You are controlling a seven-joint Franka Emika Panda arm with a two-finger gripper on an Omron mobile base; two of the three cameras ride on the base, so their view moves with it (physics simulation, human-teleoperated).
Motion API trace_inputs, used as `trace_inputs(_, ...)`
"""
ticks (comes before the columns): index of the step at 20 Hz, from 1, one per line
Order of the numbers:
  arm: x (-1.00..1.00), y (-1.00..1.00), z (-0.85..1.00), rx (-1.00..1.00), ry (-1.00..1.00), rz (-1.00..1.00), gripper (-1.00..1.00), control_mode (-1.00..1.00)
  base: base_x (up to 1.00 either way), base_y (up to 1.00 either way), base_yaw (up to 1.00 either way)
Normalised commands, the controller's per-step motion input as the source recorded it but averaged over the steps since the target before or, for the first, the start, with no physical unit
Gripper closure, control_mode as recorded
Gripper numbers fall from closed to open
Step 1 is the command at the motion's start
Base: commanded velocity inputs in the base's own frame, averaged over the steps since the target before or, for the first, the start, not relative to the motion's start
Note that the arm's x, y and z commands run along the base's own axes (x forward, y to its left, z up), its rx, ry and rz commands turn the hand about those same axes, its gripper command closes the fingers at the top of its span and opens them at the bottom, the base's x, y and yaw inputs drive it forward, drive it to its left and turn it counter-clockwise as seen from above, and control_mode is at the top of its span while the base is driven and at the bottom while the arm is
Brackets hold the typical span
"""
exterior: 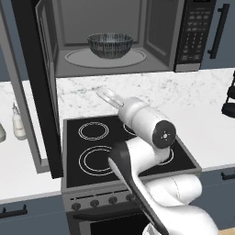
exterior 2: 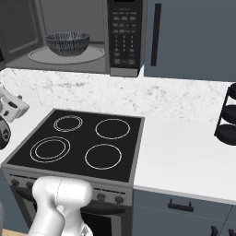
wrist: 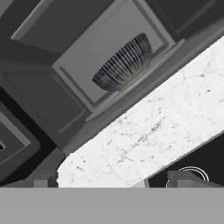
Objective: Open the microwave, place the bowl with waffle inside the microwave, then close the microwave door and turn it on.
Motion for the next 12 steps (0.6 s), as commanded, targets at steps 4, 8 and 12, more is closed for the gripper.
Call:
trace_inputs(4, -0.51, 0.94, -0.01, -0.20, -0.16, 0.03, -1.00, -1.00, 0.00, 0.00, 0.00)
trace_inputs(8, -0.15, 0.53, -0.06, -0.21, -0.15, 0.00, -1.00, -1.00, 0.00, 0.00, 0.00)
trace_inputs(12, 0.00, 0.00, -0.16, -0.19, -0.12, -0.08, -1.00, -1.00, 0.00, 0.00, 0.00)
